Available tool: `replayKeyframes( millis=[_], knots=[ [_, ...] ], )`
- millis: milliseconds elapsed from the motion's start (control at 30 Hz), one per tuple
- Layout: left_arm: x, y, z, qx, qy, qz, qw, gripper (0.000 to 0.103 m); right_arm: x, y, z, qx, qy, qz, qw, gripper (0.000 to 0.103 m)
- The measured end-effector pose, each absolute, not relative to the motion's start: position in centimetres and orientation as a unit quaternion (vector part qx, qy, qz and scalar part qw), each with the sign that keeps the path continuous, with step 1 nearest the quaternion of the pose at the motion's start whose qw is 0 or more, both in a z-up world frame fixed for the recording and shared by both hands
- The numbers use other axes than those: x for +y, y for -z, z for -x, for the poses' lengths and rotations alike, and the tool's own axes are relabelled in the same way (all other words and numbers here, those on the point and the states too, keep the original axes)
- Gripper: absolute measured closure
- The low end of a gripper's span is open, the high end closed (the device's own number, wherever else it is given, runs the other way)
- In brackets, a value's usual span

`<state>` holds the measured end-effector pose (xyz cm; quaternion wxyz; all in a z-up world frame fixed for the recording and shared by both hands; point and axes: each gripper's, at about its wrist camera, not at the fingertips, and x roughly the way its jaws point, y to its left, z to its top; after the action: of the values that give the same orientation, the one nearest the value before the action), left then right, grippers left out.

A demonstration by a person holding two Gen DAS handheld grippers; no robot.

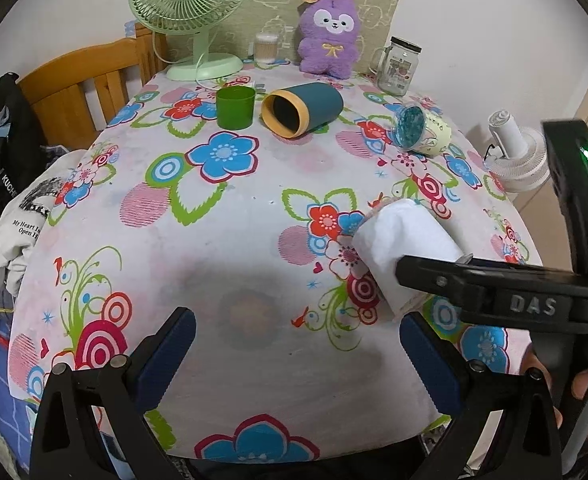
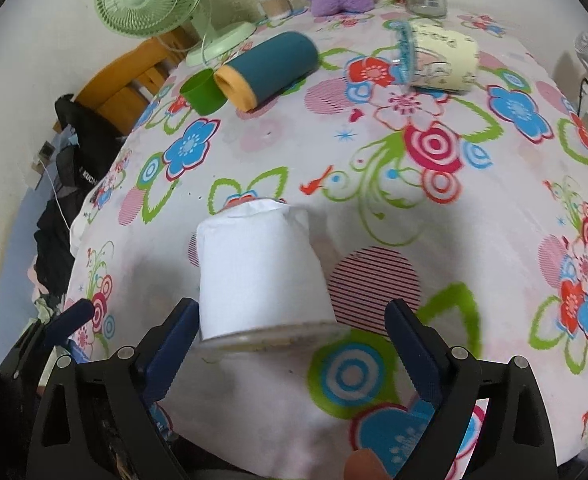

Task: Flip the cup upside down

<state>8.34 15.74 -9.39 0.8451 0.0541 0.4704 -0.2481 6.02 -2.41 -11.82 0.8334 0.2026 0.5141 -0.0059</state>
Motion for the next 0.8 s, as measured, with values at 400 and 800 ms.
replayKeyframes(
  millis=[400, 800],
  knots=[
    [12.5, 9.1, -8.0, 0.472, 0.264, -0.070, 0.838, 0.000, -6.1, 11.1, -2.1, 0.464, -0.018, -0.237, 0.853, 0.006],
    [11.0, 7.4, -8.8, 0.475, 0.277, -0.038, 0.834, 0.000, -9.0, 9.4, 2.2, 0.417, -0.038, -0.263, 0.869, 0.006]
  ],
)
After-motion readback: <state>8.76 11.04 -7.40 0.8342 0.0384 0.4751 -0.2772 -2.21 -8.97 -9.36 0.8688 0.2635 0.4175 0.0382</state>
